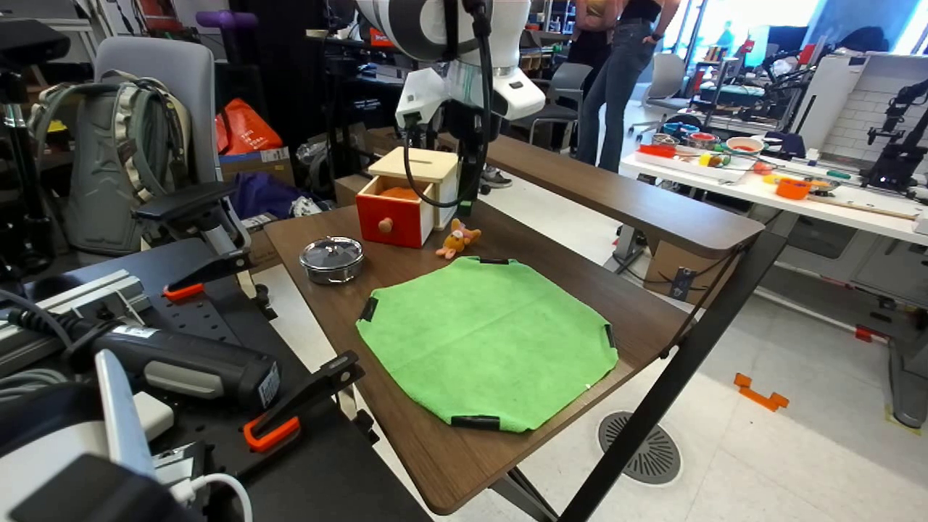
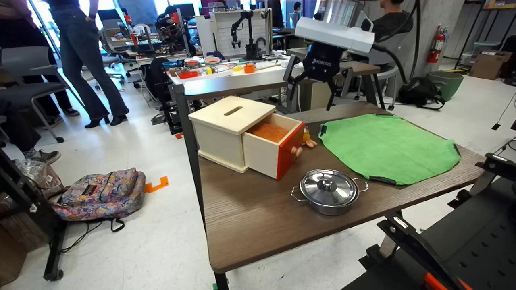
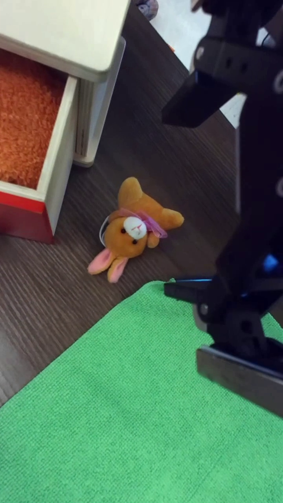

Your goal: Move the orange toy to the right, move it back to the left and slide the green cloth to the left

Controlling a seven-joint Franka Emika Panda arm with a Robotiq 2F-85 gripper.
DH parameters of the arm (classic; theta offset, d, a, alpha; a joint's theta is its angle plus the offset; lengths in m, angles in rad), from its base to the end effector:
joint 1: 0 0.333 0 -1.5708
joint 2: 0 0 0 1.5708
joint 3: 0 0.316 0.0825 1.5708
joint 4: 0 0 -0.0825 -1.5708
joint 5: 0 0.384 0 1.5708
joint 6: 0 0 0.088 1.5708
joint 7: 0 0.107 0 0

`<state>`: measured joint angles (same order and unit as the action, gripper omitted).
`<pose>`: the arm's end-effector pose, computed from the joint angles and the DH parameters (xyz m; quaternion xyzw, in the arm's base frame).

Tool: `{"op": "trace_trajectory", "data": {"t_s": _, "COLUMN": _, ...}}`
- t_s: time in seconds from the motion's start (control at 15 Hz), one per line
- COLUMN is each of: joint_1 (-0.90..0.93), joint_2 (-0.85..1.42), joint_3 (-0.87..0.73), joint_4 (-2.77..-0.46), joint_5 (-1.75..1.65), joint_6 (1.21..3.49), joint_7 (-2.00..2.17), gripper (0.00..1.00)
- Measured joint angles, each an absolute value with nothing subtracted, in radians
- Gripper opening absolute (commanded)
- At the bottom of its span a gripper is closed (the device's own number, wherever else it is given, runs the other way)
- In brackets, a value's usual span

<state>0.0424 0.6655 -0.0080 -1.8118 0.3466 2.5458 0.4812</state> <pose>0.6560 0.0186 0.1780 -0.9297 0.3531 -0.0076 0.1046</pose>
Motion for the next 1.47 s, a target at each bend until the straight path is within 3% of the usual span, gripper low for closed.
{"op": "trace_trajectory", "data": {"t_s": 0.47, "joint_1": 0.08, "joint_2": 0.812, "joint_3": -0.021, "joint_4": -1.64, "joint_5": 0.289, "joint_6": 2.446, "joint_7": 0.51, "gripper": 1.0}}
{"op": "trace_trajectory", "data": {"t_s": 0.53, "joint_1": 0.082, "joint_2": 0.83, "joint_3": -0.022, "joint_4": -1.618, "joint_5": 0.283, "joint_6": 2.431, "joint_7": 0.512, "gripper": 0.89}}
{"op": "trace_trajectory", "data": {"t_s": 0.6, "joint_1": 0.083, "joint_2": 0.845, "joint_3": -0.023, "joint_4": -1.599, "joint_5": 0.279, "joint_6": 2.418, "joint_7": 0.515, "gripper": 0.72}}
{"op": "trace_trajectory", "data": {"t_s": 1.2, "joint_1": 0.083, "joint_2": 0.921, "joint_3": -0.034, "joint_4": -1.495, "joint_5": 0.261, "joint_6": 2.358, "joint_7": 0.52, "gripper": 0.04}}
{"op": "trace_trajectory", "data": {"t_s": 1.47, "joint_1": 0.085, "joint_2": 0.929, "joint_3": -0.035, "joint_4": -1.468, "joint_5": 0.259, "joint_6": 2.33, "joint_7": 0.52, "gripper": 0.0}}
